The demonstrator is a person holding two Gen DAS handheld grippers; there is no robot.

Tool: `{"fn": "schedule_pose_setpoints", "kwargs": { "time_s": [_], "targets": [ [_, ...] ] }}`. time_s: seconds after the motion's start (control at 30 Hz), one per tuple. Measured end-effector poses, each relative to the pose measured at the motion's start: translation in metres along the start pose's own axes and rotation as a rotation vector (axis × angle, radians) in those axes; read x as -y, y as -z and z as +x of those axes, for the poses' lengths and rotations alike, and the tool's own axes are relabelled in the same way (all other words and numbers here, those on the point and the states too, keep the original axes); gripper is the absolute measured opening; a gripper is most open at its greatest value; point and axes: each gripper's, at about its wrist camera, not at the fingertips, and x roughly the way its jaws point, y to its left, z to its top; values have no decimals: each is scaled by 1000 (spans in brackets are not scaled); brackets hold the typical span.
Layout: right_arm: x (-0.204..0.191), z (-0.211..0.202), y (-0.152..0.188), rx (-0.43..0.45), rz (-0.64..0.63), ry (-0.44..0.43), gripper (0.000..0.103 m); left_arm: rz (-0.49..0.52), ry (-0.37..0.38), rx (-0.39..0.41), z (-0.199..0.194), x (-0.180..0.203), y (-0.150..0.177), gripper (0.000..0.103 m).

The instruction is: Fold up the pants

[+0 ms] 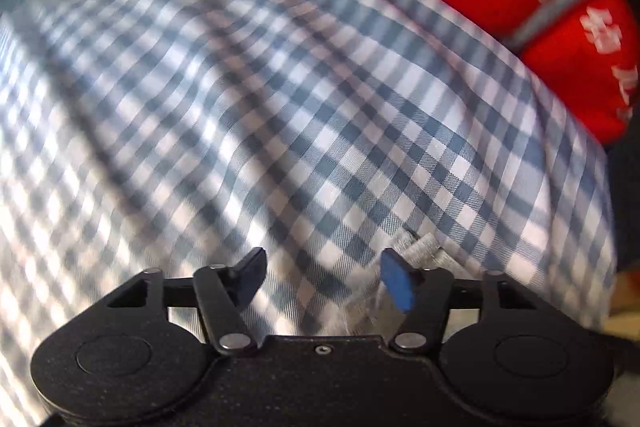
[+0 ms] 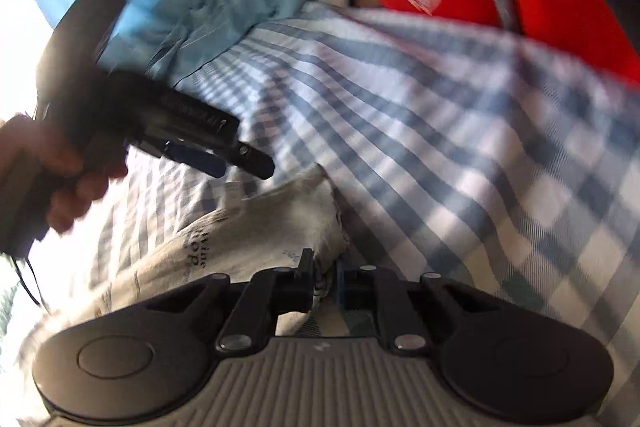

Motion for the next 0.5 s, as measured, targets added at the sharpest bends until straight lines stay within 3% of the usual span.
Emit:
{"fn": "schedule_pose_setpoints", "kwargs": {
  "time_s": [0.17,0.27,0.37,0.5],
  "targets": [
    [-41,-8,-4,34,-260,42,10,-185,195,-88,-15,-14,-1,65],
    [-61,-8,-4,43,-378,51,9,-232,255,-130,-18,-11,-4,68],
    [-79,-8,-1,46,-480,59,9,-246,280,-149,-18,-2,-6,71],
    [-97,-8,5,46,-575,64,9,-221,216,-165,-15,10,-4,69]
  ]
}}
